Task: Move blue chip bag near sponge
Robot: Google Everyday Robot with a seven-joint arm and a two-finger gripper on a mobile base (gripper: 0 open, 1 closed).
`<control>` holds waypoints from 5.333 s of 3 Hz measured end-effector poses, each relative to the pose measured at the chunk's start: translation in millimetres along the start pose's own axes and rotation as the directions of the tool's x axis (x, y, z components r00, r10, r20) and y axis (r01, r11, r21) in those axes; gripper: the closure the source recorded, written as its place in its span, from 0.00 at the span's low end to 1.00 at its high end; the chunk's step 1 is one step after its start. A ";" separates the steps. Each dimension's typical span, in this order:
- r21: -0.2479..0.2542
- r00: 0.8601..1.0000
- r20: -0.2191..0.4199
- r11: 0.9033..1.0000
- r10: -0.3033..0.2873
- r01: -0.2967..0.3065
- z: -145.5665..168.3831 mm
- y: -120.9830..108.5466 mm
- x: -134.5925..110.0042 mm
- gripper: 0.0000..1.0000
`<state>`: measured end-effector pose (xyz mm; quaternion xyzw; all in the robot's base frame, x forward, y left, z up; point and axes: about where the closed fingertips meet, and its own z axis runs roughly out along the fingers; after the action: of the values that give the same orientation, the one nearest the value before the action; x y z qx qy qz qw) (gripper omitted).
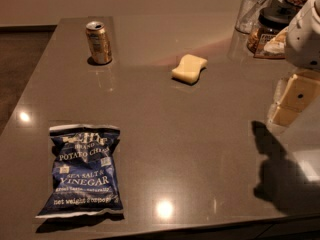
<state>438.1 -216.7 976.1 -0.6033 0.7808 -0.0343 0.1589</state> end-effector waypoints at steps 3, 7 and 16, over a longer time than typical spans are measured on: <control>-0.120 0.997 0.053 0.992 0.047 -0.041 5.3 15.6 -10.4 0.00; -0.115 0.925 0.348 0.972 -0.153 0.205 18.0 165.6 -201.2 0.00; -0.297 0.933 0.213 0.890 -0.291 0.345 158.8 171.8 -302.6 0.26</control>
Offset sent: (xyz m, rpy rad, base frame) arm 0.0026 0.0083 -0.0101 0.0429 0.1320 0.0116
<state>391.2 140.0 846.1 -0.7420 0.6501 0.1203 0.1109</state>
